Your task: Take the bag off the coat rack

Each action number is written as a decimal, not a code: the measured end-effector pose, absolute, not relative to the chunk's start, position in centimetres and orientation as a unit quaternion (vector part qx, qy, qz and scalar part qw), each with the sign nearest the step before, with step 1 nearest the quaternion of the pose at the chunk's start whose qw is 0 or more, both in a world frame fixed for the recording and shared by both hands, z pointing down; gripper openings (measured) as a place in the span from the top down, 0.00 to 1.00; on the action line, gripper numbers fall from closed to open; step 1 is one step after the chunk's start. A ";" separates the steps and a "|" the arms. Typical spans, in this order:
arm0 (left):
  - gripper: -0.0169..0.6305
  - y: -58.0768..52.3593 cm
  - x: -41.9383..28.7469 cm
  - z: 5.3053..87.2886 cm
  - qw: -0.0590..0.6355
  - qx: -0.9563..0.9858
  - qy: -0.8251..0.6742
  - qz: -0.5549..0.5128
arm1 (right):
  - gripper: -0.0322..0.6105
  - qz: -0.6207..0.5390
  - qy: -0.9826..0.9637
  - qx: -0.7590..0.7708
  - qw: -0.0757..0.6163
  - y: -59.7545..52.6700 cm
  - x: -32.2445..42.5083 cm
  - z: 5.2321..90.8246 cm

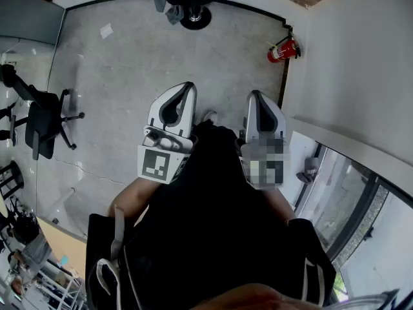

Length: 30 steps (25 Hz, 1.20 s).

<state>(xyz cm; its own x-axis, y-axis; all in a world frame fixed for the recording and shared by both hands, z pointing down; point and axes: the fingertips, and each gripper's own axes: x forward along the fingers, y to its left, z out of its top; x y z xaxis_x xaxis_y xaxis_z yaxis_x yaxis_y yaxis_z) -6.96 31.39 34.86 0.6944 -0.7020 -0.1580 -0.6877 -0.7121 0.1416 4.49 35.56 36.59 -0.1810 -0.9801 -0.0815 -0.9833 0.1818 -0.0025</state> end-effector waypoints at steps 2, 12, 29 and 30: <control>0.94 31.1 -7.5 35.5 0.042 0.916 -0.388 -0.093 | 0.92 0.027 0.771 -0.636 0.031 35.5 4.3 36.6; 0.94 31.6 -10.0 38.6 0.048 0.897 -0.436 -0.052 | 0.92 -0.011 0.763 -0.646 -0.002 35.9 7.0 40.1; 0.94 28.7 -8.6 38.9 0.052 0.887 -0.457 -0.046 | 0.92 -0.031 0.781 -0.623 -0.013 33.8 7.1 41.7; 0.94 28.1 -8.1 38.9 0.053 0.889 -0.453 -0.047 | 0.92 -0.032 0.783 -0.622 -0.011 33.5 7.4 41.7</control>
